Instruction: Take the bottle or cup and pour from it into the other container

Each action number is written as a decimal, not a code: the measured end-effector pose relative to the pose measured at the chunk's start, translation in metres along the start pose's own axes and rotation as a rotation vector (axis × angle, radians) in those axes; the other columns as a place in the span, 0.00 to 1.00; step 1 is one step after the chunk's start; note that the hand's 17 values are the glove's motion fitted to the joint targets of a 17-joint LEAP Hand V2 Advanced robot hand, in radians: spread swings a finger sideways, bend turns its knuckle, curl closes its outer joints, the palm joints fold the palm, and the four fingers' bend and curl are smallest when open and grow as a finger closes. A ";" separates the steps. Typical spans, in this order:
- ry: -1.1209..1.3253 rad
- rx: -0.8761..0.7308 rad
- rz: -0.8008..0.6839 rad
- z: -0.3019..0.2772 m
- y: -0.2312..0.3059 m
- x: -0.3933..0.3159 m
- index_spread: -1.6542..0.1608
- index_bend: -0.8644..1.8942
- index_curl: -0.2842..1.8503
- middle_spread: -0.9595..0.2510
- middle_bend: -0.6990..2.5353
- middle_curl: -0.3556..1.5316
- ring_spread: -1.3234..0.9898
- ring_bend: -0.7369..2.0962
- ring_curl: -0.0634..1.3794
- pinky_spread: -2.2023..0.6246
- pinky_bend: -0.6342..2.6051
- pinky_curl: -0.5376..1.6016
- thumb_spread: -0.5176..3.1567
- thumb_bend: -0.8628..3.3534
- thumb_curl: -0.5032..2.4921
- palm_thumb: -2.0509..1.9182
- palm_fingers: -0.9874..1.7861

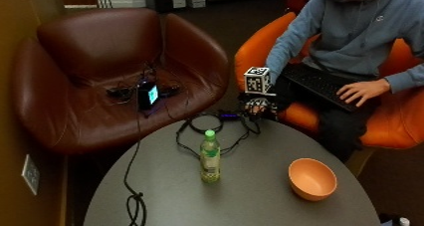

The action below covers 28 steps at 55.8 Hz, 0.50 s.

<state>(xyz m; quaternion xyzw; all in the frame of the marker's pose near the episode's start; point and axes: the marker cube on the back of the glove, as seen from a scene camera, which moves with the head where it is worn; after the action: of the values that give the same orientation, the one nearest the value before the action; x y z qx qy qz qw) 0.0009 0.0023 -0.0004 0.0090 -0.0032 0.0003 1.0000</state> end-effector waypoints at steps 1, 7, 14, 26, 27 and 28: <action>-0.004 0.005 0.000 -0.001 0.001 0.000 0.84 0.35 0.15 0.76 0.30 0.23 0.54 0.43 0.12 0.77 0.33 0.30 0.25 0.28 0.20 0.64 0.63; -0.058 0.125 0.012 -0.015 0.001 0.000 0.80 0.34 0.18 0.74 0.30 0.27 0.52 0.47 0.21 0.75 0.36 0.36 0.32 0.27 0.23 0.67 0.66; -0.011 0.194 0.048 -0.038 -0.002 0.010 0.78 0.34 0.19 0.73 0.29 0.31 0.51 0.47 0.25 0.72 0.38 0.39 0.37 0.27 0.25 0.68 0.67; 0.077 0.153 0.109 -0.068 -0.021 0.024 0.76 0.36 0.23 0.73 0.27 0.33 0.52 0.40 0.25 0.78 0.34 0.40 0.40 0.24 0.27 0.68 0.53; 0.082 0.145 0.116 -0.071 -0.023 0.025 0.76 0.36 0.24 0.73 0.27 0.34 0.52 0.40 0.25 0.79 0.34 0.40 0.40 0.23 0.27 0.68 0.53; 0.085 0.135 0.124 -0.074 -0.024 0.027 0.76 0.36 0.24 0.73 0.27 0.34 0.52 0.40 0.25 0.79 0.34 0.40 0.40 0.23 0.27 0.68 0.52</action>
<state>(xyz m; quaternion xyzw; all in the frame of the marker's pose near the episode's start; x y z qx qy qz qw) 0.0286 -0.0204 -0.0742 0.0763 0.0389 0.0628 0.9943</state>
